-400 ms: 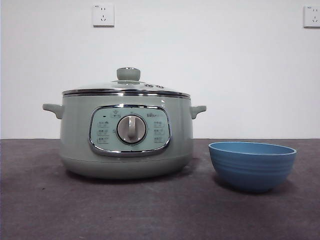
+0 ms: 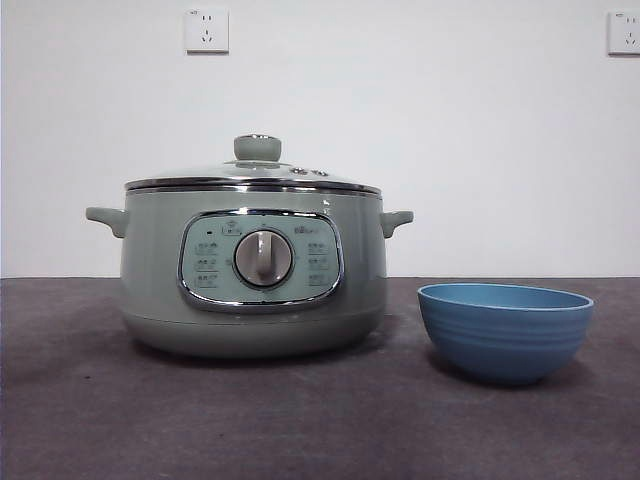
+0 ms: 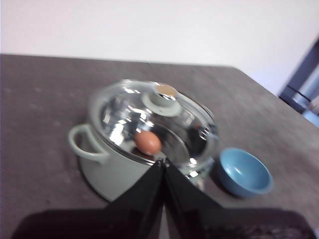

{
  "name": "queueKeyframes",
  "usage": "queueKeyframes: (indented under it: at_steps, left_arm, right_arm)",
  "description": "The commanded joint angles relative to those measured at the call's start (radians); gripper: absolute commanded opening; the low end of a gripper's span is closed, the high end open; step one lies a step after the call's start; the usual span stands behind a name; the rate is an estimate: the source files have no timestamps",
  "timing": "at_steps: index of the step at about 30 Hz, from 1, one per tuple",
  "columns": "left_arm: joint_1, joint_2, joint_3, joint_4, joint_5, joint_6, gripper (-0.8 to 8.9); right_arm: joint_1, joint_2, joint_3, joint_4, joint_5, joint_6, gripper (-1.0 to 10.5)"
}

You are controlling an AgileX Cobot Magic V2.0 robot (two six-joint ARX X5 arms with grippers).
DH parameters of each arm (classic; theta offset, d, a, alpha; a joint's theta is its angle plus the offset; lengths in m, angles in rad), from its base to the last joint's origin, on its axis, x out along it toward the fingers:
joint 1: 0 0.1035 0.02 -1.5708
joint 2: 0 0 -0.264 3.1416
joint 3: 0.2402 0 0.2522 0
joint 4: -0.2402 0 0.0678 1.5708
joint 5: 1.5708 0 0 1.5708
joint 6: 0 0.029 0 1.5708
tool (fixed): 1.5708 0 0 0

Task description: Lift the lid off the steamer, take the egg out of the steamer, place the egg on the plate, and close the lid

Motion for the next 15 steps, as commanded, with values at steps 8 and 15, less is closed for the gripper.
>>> queueKeyframes:
  at_steps: [8,15]
  left_arm:
    - [0.002,0.054,0.046,-0.087,0.092,0.095,-0.03]
    - [0.002,0.055,0.046,-0.079,0.089,0.039,3.64]
  right_arm:
    - [0.021,0.092,0.068,-0.161,-0.051,-0.185,0.1]
    - [0.021,0.092,0.069,-0.158,-0.042,-0.166,4.3]
